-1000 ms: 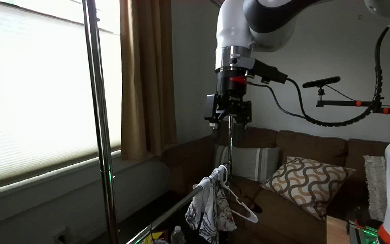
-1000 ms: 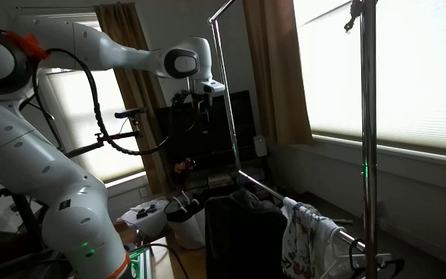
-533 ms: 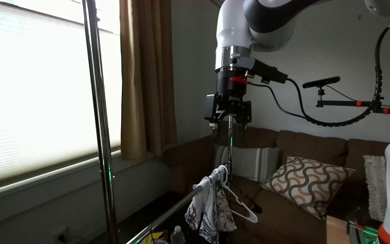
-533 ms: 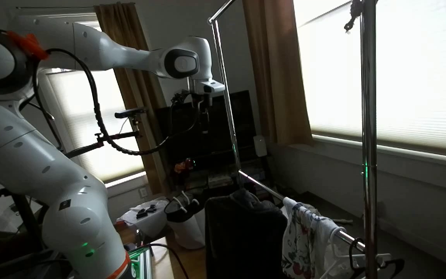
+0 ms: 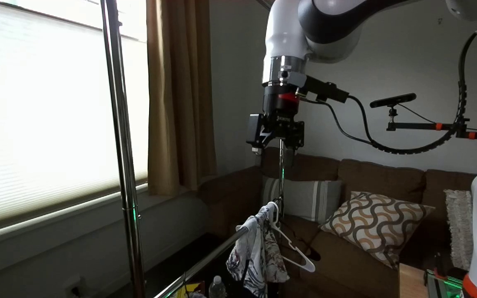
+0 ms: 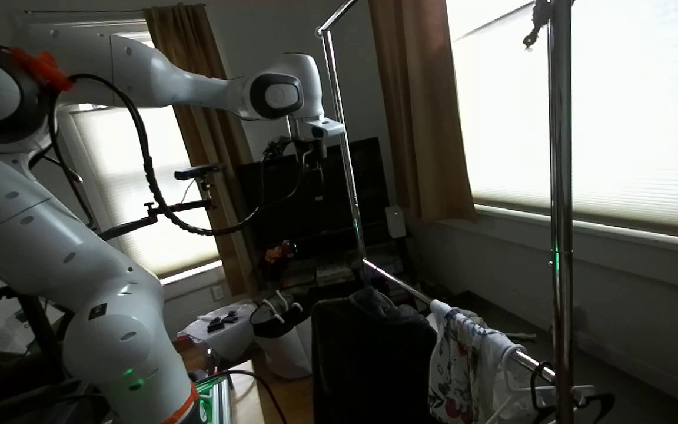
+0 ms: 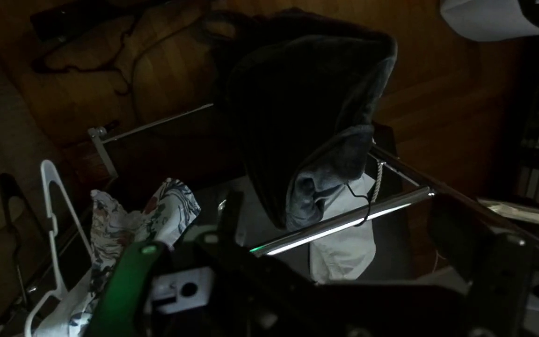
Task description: Remove the gown from the second rail of the clothing rack and hang it on the top rail of the rack
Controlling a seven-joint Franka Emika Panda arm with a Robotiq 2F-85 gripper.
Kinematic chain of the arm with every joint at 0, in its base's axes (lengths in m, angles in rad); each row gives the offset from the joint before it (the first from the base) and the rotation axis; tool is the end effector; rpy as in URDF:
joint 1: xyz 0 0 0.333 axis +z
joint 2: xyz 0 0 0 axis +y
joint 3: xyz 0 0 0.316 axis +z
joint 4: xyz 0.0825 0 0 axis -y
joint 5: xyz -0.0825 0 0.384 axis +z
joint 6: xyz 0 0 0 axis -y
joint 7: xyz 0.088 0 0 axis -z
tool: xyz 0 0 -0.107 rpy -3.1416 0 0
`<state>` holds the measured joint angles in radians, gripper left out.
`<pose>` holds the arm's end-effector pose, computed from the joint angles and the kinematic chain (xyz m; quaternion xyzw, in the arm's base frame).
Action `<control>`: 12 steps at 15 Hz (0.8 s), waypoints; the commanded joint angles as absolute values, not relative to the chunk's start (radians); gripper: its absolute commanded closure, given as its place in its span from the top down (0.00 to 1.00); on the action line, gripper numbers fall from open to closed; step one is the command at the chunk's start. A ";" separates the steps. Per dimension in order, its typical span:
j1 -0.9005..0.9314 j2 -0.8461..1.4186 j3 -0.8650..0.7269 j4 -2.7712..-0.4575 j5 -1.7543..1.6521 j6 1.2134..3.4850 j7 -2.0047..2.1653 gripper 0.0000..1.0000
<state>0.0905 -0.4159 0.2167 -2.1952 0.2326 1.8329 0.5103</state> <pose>0.4077 0.1605 0.5504 -0.9879 0.1364 0.0054 0.0731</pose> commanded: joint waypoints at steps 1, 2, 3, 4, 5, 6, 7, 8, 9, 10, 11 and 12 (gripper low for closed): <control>0.104 -0.395 0.190 -2.144 0.245 1.644 0.445 1.00; 0.090 -0.412 0.213 -2.181 0.232 1.751 0.488 1.00; 0.091 -0.410 0.209 -2.170 0.234 1.702 0.472 1.00; 0.090 -0.409 0.206 -2.162 0.235 1.680 0.463 1.00; 0.090 -0.407 0.204 -2.157 0.236 1.674 0.458 1.00; 0.090 -0.405 0.203 -2.154 0.236 1.672 0.454 1.00; 0.091 -0.402 0.203 -2.153 0.236 1.672 0.452 1.00; 0.091 -0.400 0.202 -2.151 0.236 1.672 0.451 1.00; 0.091 -0.398 0.202 -2.151 0.236 1.672 0.451 1.00; 0.091 -0.397 0.202 -2.151 0.236 1.672 0.451 1.00; 0.091 -0.397 0.202 -2.151 0.236 1.671 0.451 1.00; 0.091 -0.397 0.202 -2.151 0.236 1.671 0.451 1.00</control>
